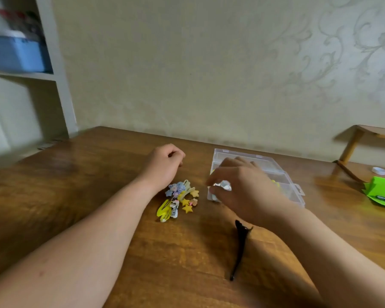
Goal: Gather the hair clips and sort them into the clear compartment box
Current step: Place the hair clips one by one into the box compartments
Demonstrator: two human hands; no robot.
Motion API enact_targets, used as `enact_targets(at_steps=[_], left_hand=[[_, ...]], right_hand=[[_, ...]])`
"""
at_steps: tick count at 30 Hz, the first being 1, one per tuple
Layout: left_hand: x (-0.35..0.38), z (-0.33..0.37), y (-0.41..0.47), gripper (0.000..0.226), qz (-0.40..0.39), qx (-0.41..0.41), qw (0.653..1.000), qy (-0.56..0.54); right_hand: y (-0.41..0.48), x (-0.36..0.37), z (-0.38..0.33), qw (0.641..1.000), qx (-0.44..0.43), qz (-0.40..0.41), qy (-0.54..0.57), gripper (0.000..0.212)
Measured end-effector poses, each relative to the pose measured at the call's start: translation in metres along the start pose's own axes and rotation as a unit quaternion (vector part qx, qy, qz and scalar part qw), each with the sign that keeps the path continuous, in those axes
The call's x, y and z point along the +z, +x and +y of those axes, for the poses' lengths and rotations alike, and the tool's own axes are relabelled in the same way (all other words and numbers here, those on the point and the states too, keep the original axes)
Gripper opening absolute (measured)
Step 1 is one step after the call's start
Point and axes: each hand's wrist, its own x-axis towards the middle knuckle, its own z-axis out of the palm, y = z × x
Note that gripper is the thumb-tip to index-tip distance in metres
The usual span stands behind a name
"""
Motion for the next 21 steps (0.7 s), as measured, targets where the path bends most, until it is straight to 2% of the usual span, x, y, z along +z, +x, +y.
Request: enact_targets(at_steps=[5, 10, 13, 17, 21], left_hand=[[0.002, -0.003, -0.001, 0.023, -0.004, -0.011, 1.000, -0.004], [0.002, 0.001, -0.002, 0.024, -0.012, -0.009, 1.000, 0.010], [0.002, 0.000, -0.001, 0.024, -0.014, -0.009, 1.000, 0.012], [0.005, -0.005, 0.003, 0.023, -0.017, -0.004, 1.000, 0.010], [0.009, -0.008, 0.004, 0.021, -0.020, 0.007, 1.000, 0.015]], right_hand=[[0.021, 0.017, -0.024, 0.988, -0.058, -0.098, -0.103, 0.028], [0.024, 0.020, -0.030, 0.981, -0.056, -0.118, -0.142, 0.030], [0.021, 0.023, -0.035, 0.981, -0.059, -0.101, -0.158, 0.030], [0.017, 0.033, -0.037, 0.985, -0.044, -0.038, -0.162, 0.026], [0.020, 0.016, -0.027, 0.997, 0.005, 0.021, -0.074, 0.023]])
